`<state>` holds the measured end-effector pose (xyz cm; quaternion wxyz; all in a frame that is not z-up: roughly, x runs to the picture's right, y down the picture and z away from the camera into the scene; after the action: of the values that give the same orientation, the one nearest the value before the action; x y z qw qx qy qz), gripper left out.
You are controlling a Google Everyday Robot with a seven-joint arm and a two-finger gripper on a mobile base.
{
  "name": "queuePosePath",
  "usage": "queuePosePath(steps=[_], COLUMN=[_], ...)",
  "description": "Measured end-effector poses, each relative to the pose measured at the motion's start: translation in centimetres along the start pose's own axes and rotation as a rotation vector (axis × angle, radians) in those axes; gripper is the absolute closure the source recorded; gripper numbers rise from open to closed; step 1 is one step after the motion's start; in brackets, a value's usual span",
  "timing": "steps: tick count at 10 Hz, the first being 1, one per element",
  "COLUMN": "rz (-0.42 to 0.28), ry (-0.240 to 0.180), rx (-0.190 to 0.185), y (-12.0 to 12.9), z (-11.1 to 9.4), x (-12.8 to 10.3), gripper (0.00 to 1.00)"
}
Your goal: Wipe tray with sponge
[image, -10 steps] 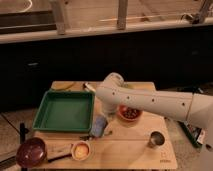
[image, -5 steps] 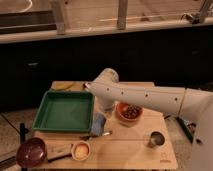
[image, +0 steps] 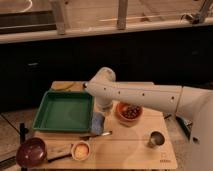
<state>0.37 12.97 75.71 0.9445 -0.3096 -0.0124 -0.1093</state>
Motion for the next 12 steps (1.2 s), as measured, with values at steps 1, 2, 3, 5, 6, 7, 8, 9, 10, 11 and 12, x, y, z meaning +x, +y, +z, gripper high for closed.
queuePosePath(steps=[1, 2, 3, 5, 6, 7, 8, 9, 10, 11, 12], rz=[-0.011, -0.018, -0.024, -0.045, -0.054, -0.062, -0.069, -0.071, -0.078, -0.090, -0.102], ry=[0.002, 0.002, 0.004, 0.006, 0.008, 0.010, 0.008, 0.009, 0.011, 0.010, 0.007], rx=[0.009, 0.014, 0.018, 0.032, 0.041, 0.048, 0.052, 0.056, 0.062, 0.073, 0.079], y=[-0.2, -0.4, -0.5, -0.7, -1.1, -1.4, -1.5, -1.6, -1.7, -2.1, -2.3], z=[-0.1, -0.1, 0.0, 0.0, 0.0, 0.1, 0.1, 0.1, 0.2, 0.2, 0.3], x=[-0.4, -0.6, -0.6, -1.2, -1.5, -1.8, -2.1, -2.1, -2.2, -2.6, -3.0], gripper=[0.97, 0.97, 0.97, 0.97, 0.97, 0.97, 0.97, 0.97, 0.97, 0.97, 0.97])
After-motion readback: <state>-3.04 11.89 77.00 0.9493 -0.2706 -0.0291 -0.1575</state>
